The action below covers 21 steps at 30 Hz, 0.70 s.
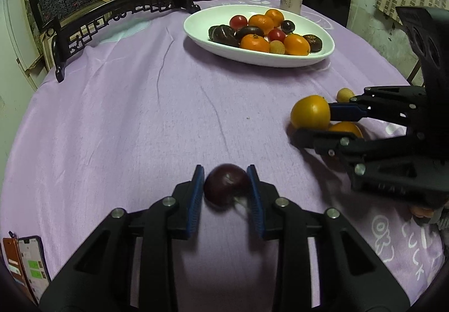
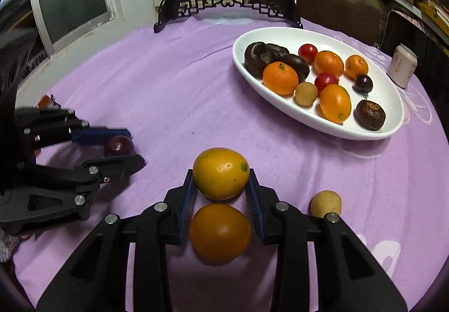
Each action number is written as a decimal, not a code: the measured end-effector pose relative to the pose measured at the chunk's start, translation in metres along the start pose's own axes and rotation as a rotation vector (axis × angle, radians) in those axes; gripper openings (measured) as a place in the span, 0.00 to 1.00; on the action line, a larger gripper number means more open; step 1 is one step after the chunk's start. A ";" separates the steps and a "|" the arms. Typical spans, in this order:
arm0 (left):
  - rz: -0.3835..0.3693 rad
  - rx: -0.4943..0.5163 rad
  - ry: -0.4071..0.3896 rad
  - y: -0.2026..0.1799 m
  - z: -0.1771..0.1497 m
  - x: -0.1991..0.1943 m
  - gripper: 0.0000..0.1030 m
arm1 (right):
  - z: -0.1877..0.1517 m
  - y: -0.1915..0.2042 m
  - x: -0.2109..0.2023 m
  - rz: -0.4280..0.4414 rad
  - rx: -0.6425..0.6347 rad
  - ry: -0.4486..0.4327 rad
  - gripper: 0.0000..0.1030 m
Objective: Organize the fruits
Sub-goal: 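Carry the cherry and orange onto the plate and open both tools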
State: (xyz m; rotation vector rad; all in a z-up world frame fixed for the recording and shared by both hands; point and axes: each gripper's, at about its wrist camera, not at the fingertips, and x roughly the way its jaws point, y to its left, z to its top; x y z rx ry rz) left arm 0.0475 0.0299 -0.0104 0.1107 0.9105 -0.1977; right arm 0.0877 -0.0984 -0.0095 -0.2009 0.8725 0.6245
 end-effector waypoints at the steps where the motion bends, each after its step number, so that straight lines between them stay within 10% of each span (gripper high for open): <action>1: -0.002 -0.002 -0.004 0.001 -0.001 -0.001 0.30 | 0.000 -0.003 -0.001 0.011 0.019 0.000 0.35; 9: -0.007 -0.016 -0.070 0.000 0.019 -0.015 0.30 | 0.002 -0.022 -0.038 0.041 0.119 -0.112 0.35; 21: -0.013 0.009 -0.164 -0.032 0.150 0.032 0.30 | 0.055 -0.109 -0.042 -0.135 0.274 -0.198 0.35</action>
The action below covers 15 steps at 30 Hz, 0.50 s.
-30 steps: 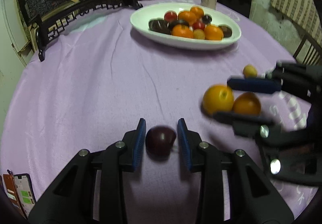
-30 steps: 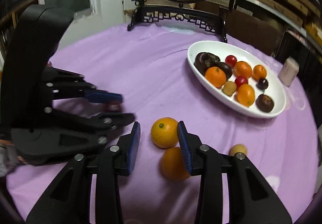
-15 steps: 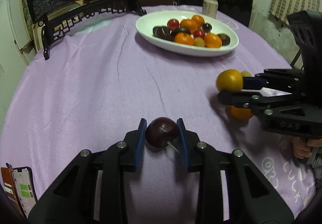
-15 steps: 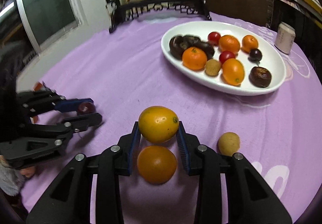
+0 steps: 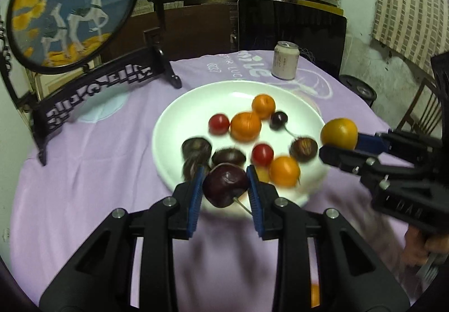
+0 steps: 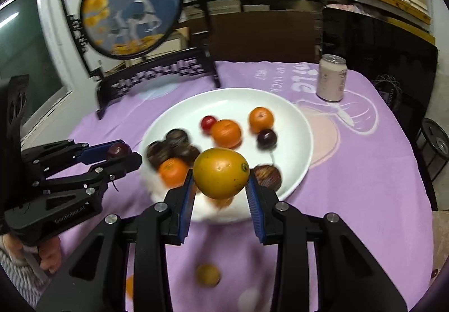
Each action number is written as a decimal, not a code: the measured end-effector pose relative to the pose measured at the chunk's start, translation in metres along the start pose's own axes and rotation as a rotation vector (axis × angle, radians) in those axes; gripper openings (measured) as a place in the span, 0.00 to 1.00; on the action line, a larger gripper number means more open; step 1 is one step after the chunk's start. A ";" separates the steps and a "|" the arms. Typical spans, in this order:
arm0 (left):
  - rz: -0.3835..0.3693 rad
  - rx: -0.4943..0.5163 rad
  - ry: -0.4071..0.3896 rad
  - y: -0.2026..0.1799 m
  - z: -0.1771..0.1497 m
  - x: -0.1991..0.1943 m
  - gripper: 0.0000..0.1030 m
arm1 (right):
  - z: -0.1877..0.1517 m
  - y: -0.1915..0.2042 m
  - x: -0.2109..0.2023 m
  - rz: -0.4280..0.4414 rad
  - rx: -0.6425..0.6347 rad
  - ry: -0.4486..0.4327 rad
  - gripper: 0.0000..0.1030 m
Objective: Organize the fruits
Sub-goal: 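Carry the cherry and orange onto the plate and open both tools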
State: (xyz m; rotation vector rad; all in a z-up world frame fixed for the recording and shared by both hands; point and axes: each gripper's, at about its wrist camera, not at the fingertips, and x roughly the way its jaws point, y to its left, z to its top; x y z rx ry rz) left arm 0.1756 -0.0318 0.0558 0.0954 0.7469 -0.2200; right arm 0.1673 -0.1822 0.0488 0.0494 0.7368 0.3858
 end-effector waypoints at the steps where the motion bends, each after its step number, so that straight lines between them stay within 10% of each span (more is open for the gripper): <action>1: 0.001 -0.006 0.004 0.000 0.003 0.007 0.30 | 0.003 -0.004 0.009 -0.008 0.011 0.005 0.35; 15: -0.003 -0.101 0.031 0.017 0.008 0.042 0.48 | 0.008 -0.026 0.018 -0.044 0.094 -0.059 0.60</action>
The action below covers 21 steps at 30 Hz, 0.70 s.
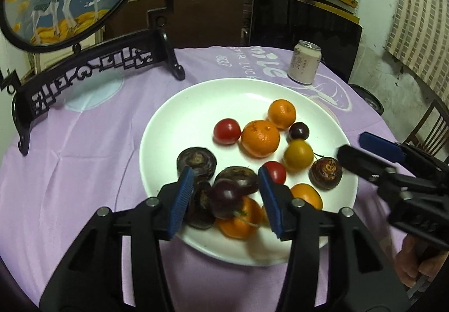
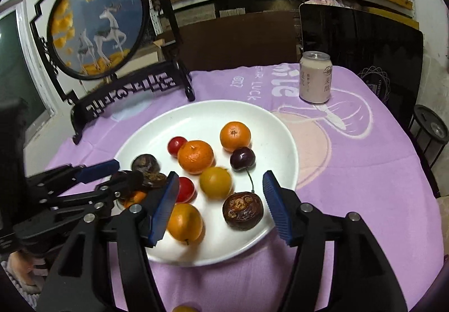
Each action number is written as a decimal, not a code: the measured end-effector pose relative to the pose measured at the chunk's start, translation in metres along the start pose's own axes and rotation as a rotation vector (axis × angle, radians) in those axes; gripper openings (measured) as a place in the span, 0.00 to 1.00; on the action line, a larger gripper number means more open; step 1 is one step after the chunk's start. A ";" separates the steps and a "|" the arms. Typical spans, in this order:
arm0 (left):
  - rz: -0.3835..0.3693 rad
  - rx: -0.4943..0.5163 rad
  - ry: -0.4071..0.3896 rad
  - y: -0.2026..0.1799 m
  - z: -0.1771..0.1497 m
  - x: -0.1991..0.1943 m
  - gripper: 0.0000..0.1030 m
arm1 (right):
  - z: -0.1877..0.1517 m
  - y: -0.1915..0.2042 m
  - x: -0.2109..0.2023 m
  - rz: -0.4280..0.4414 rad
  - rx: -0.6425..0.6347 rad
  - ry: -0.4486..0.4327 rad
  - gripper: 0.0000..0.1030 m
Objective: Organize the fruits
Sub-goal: 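Carry the cherry and orange onto the plate and open both tools, then grasp an orange with the left tool while the right tool grasps a yellow lychee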
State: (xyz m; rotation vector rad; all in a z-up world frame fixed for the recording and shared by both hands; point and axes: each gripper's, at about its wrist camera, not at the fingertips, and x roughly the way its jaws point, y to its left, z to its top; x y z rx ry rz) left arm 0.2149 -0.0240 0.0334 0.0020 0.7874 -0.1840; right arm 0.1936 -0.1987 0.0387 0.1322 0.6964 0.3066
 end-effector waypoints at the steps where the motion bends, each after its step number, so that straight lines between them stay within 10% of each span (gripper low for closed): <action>1: 0.006 0.001 0.000 0.001 -0.001 -0.003 0.48 | -0.001 -0.001 -0.006 0.000 0.003 -0.006 0.60; 21: -0.026 0.144 0.016 -0.021 -0.123 -0.091 0.68 | -0.057 -0.007 -0.071 -0.009 0.036 -0.003 0.71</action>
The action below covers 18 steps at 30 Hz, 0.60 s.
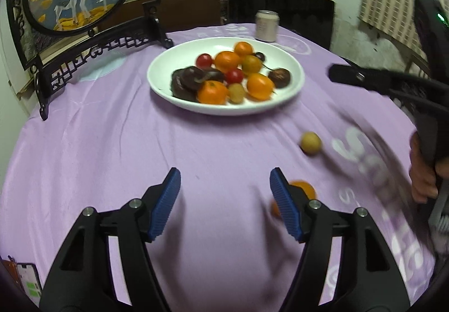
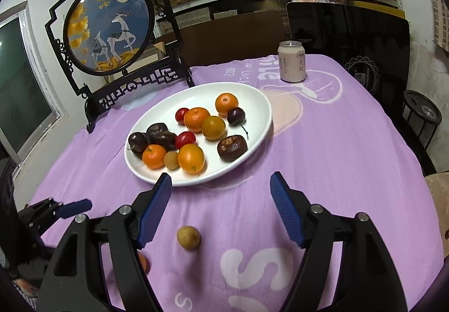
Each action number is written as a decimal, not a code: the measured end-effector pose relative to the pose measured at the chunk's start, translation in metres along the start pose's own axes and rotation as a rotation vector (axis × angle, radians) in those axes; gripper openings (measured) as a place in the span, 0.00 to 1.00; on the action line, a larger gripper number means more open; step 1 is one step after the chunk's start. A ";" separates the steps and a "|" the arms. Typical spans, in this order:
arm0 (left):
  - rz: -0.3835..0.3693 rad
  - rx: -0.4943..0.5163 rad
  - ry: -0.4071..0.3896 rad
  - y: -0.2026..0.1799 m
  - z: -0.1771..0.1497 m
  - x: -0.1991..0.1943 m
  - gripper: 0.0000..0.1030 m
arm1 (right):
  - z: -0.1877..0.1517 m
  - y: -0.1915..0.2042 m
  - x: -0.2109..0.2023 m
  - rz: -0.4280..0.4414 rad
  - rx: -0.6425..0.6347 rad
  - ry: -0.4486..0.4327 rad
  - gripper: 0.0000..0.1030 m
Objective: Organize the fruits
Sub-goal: 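Grasp an orange with the left tool while the right tool grasps a yellow lychee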
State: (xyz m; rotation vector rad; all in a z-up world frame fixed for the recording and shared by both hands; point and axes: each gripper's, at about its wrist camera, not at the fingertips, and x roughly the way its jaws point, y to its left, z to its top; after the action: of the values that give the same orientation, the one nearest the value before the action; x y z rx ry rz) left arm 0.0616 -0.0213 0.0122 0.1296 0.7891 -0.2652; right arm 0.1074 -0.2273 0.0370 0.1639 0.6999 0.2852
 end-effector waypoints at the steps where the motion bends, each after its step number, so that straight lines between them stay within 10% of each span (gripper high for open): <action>1: -0.010 0.009 -0.001 -0.004 -0.003 -0.002 0.70 | -0.001 0.000 -0.001 -0.002 0.000 0.001 0.71; 18: 0.008 0.031 -0.003 -0.017 -0.007 -0.004 0.77 | -0.023 0.012 0.001 -0.002 -0.028 0.064 0.71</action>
State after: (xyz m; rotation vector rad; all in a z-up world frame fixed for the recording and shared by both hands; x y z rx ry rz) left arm 0.0493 -0.0351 0.0099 0.1613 0.7812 -0.2696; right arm 0.0909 -0.2142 0.0220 0.1281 0.7587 0.2990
